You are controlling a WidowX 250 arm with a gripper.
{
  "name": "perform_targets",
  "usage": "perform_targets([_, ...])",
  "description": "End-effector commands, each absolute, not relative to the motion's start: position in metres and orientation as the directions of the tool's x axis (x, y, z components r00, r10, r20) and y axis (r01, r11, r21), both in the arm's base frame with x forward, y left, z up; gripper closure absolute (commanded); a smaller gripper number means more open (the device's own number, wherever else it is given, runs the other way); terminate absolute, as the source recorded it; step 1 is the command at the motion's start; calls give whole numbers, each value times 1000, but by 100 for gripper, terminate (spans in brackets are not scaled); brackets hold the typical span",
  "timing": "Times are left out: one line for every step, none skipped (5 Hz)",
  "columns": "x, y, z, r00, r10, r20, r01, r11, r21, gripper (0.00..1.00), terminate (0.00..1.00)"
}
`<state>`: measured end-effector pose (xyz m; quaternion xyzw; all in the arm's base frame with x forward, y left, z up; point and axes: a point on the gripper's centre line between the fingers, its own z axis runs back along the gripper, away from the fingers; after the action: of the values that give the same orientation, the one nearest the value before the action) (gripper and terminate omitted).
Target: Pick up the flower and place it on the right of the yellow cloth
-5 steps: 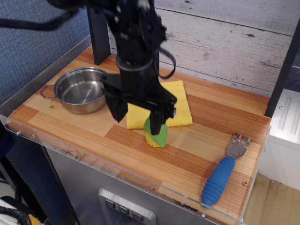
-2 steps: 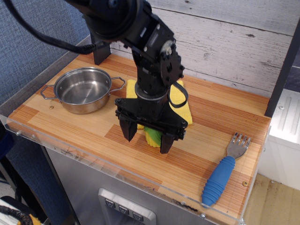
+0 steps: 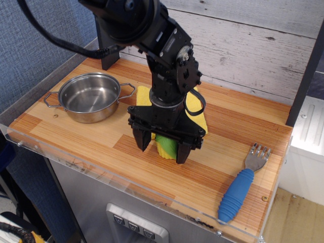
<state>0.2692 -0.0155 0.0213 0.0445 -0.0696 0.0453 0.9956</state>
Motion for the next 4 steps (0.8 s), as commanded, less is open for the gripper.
perform_targets([268,-15,38,974,97,205,-115,990,79,100,0])
perform_targets([262,-18,37,975,95,200,-112,991,77,100,0])
perform_targets([260,-22,43,976,80,203,-95,993,69,100,0])
perform_targets([258,-26,67,970,74,233,-89,995,53,100,0])
